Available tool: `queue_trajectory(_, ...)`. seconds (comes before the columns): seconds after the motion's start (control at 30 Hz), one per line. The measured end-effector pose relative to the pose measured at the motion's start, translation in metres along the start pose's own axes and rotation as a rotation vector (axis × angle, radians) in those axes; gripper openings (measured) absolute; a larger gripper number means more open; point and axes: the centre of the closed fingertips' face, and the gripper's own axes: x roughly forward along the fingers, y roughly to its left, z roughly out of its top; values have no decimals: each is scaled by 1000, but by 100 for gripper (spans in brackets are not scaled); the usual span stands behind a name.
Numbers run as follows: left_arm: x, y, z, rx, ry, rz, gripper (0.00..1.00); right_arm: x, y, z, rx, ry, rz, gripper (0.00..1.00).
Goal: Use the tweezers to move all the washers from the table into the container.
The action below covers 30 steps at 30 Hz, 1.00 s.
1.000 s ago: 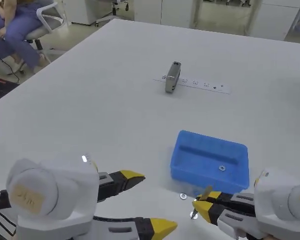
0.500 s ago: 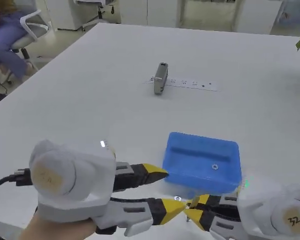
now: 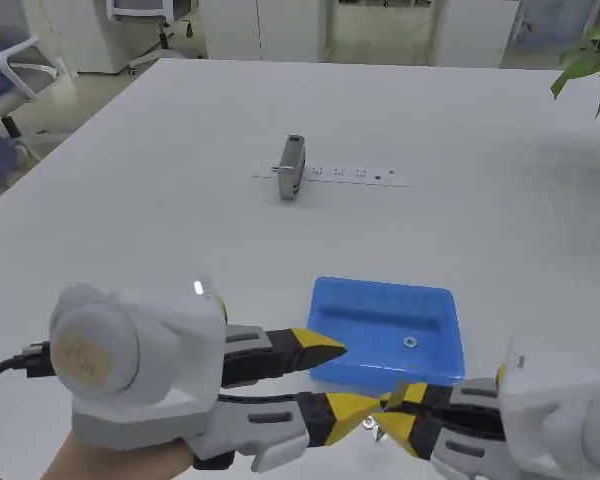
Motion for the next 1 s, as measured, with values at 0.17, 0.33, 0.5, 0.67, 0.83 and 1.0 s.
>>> queue_trajectory(0.17,-8,1,-13,-27,8,45,31,-15,-27,30,30,-75,-45,1)
queue_trajectory(0.33,-18,4,-33,-97,13,109,44,-23,-50,57,65,-153,-74,1)
queue_trajectory(0.5,-30,11,-47,-95,31,192,53,-18,-68,63,90,-159,-103,1)
queue_trajectory(0.67,-45,22,-50,-125,-18,309,74,-6,-84,60,136,-154,-104,1)
queue_trajectory(0.83,-61,34,-48,-110,-63,415,87,6,-96,52,161,-136,-128,2)
queue_trajectory(1.0,-63,39,-50,-130,-87,471,99,18,-108,35,194,-100,-161,2)
